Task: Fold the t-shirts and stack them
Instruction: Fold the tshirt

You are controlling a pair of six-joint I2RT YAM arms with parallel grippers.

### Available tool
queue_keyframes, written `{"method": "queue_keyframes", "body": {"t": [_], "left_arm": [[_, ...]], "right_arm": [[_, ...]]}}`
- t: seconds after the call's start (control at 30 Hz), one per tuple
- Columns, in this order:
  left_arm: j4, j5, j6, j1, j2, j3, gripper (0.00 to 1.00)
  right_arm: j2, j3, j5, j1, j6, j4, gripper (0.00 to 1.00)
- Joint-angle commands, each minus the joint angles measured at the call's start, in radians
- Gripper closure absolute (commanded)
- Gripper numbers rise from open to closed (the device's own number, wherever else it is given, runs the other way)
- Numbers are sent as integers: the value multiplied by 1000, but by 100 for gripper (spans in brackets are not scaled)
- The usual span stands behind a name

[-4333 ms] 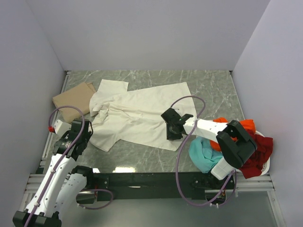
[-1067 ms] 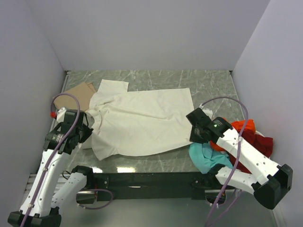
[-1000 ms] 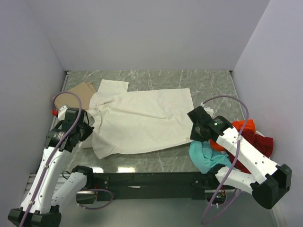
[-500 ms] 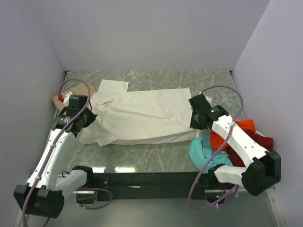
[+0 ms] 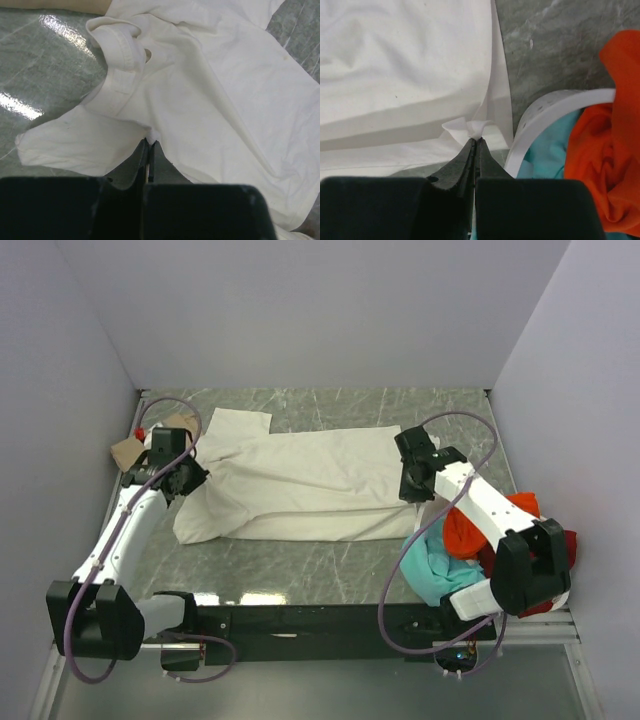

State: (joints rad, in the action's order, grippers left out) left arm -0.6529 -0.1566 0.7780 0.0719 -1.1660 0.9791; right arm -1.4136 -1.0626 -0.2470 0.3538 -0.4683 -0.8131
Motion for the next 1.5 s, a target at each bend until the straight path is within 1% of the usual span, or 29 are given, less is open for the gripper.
{"method": "queue_keyframes", "body": {"t": [0.0, 0.23, 0.6, 0.97, 1.0, 1.03, 1.07, 1.1, 1.13, 1.17, 1.2, 1.27, 1.3, 1.37, 1.4, 1.47], "left_arm": [[74, 26, -34, -7, -32, 41, 100], [124, 45, -43, -11, -83, 49, 100], [145, 28, -59, -11, -169, 102, 100], [185, 51, -57, -11, -241, 154, 100], [187, 52, -60, -11, -256, 173, 98], [182, 54, -66, -11, -264, 184, 93], [177, 54, -71, -11, -271, 194, 76], [174, 54, -72, -11, -284, 214, 66], [170, 52, -72, -11, -285, 222, 54], [162, 58, -74, -14, -287, 230, 32], [159, 61, -71, -18, -281, 230, 23], [142, 66, -62, -26, -265, 218, 10], [136, 74, -59, -37, -239, 192, 8], [121, 72, -54, -53, -204, 150, 6], [104, 72, -49, -69, -160, 97, 5], [85, 72, -30, -119, -108, 37, 6]], "right_arm": [[-31, -68, -35, -18, 37, 42, 100], [-125, -111, -48, -33, 60, 52, 100], [-240, -168, -60, -47, 83, 71, 100], [-360, -238, -71, -65, 97, 75, 100], [-369, -249, -71, -67, 100, 69, 100], [-386, -273, -61, -67, 102, 66, 100], [-390, -287, -57, -67, 108, 62, 98], [-400, -302, -49, -67, 109, 51, 81], [-400, -328, -38, -67, 112, 49, 71], [-400, -342, -17, -67, 117, 45, 61], [-397, -352, -5, -67, 117, 40, 46], [-375, -369, 14, -68, 115, 35, 36], [-352, -369, 38, -67, 109, 35, 29], [-315, -343, 66, -64, 103, 46, 24], [-273, -327, 102, -52, 97, 69, 23], [-233, -274, 138, -30, 86, 92, 23]]}}
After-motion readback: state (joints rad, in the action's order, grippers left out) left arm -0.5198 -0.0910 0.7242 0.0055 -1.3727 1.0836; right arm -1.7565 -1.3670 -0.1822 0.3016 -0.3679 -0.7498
